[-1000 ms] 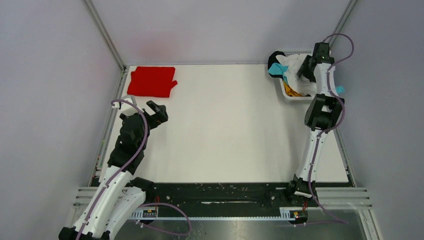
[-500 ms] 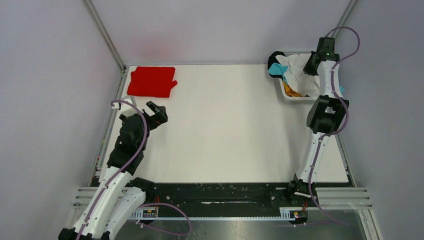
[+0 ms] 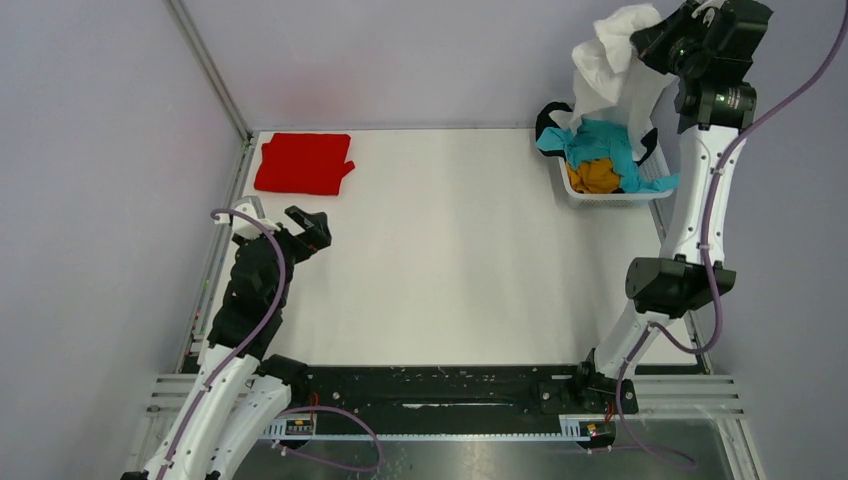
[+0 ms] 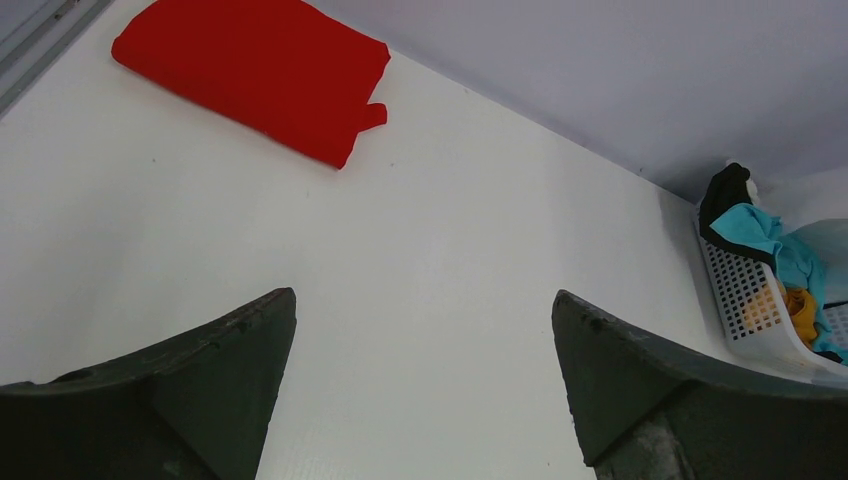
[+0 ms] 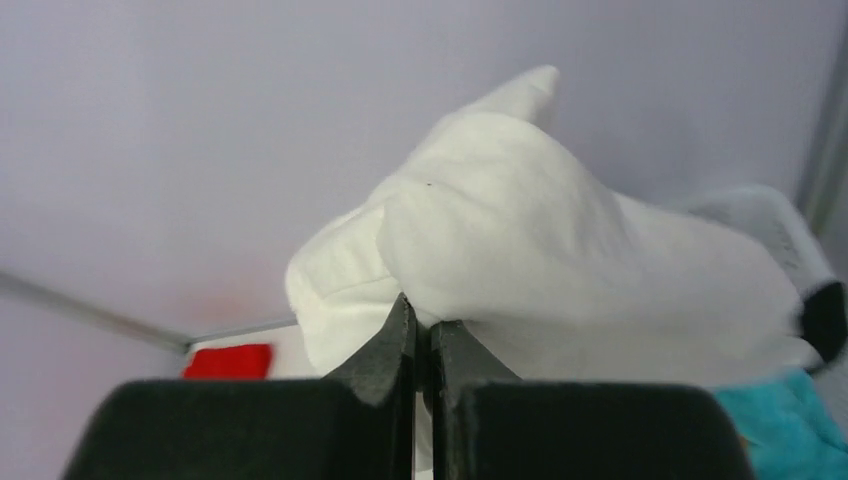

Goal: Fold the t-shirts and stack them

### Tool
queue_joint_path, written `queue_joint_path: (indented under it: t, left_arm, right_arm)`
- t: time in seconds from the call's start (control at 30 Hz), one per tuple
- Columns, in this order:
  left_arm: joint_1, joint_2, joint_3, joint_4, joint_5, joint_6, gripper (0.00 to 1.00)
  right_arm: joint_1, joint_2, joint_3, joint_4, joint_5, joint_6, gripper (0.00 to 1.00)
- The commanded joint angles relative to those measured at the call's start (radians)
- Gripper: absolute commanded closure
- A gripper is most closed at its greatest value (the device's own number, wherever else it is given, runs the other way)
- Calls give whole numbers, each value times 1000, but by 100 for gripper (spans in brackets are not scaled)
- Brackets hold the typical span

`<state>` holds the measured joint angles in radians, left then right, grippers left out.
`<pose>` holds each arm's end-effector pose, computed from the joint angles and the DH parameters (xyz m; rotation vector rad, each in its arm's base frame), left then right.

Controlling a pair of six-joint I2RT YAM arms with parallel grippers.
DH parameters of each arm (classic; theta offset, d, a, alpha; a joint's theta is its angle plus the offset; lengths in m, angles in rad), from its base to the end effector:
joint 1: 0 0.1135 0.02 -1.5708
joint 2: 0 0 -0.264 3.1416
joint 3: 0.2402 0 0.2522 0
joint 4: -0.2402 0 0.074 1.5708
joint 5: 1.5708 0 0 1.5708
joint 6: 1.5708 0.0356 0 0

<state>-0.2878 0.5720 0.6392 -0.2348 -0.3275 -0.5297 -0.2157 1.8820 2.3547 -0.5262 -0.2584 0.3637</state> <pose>0.1419 -0.0301 0.3148 -0.4467 1.6815 -0.3175 0.3926 -0.0767 0.5240 0.2716 1.6094 0.3234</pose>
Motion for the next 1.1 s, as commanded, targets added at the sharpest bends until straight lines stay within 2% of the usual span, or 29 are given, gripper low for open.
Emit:
queue_joint_path:
  t: [0.0, 0.2, 0.3, 0.43, 0.57, 0.67, 0.77, 0.83, 0.9, 0.97, 1.07]
  left_arm:
    - [0, -8, 33, 25, 15, -3, 1]
    - [0, -9, 45, 10, 49, -17, 1]
    - [1, -7, 45, 5, 78, -30, 1]
    - [0, -11, 49, -7, 98, -53, 1]
    - [0, -30, 57, -22, 112, -68, 1]
    - [0, -55, 67, -54, 93, -85, 1]
    - [0, -82, 68, -79, 73, -105, 1]
    - [1, -95, 63, -89, 54, -122, 1]
    - [0, -101, 55, -94, 40, -145, 1]
    - [0, -96, 45, -97, 43, -165, 1]
    - [0, -70, 26, -97, 73, -191, 1]
  right_arm:
    - [57, -96, 66, 88, -302, 131, 100]
    - [227, -199, 108, 88, -405, 130, 100]
    - [334, -227, 92, 155, -483, 193, 100]
    - [474, -218, 93, 235, -578, 298, 100]
    - [637, -174, 133, 182, -606, 240, 100]
    - [685, -127, 181, 157, -631, 247, 100]
    - [685, -136, 132, 132, -611, 225, 100]
    - [684, -210, 2, 103, -577, 183, 100]
    - [682, -318, -211, 84, -483, 121, 100]
    - [666, -448, -563, 147, -365, 112, 100]
    - [590, -610, -1035, 329, -206, 218, 97]
